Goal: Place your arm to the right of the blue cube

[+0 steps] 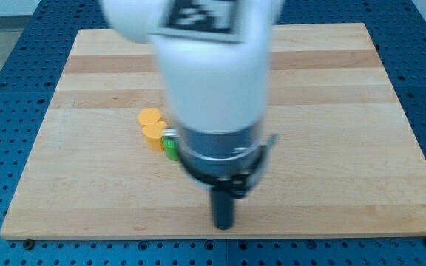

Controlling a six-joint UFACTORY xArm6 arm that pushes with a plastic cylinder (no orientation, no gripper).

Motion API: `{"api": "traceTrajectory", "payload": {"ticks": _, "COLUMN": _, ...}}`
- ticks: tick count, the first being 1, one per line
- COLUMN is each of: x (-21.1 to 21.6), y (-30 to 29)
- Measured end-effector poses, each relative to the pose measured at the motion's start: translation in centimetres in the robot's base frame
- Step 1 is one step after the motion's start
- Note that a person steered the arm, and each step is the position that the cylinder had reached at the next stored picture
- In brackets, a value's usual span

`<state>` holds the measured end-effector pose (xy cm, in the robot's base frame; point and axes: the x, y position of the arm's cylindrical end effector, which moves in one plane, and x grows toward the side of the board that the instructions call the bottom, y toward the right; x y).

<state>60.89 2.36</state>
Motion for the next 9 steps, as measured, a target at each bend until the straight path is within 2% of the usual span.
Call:
{"api": "traceTrajectory", "payload": {"ticks": 1, "x": -0.7, "y": 5.4}}
{"api": "traceTrajectory", "payload": {"ticks": 3, "x": -0.7, "y": 5.8}}
{"api": "traceTrajectory", "payload": {"ticks": 5, "x": -3.8, "y": 15.9}}
{"api": "traceTrajectory", "payload": {"ticks": 6, "x": -4.3, "y": 16.8}}
{"api": "traceTrajectory", "payload": {"ticks": 8, "x": -13.7, "y": 14.4}}
{"api": "traceTrajectory", "payload": {"ticks": 9, "x": -16.9, "y": 12.3}}
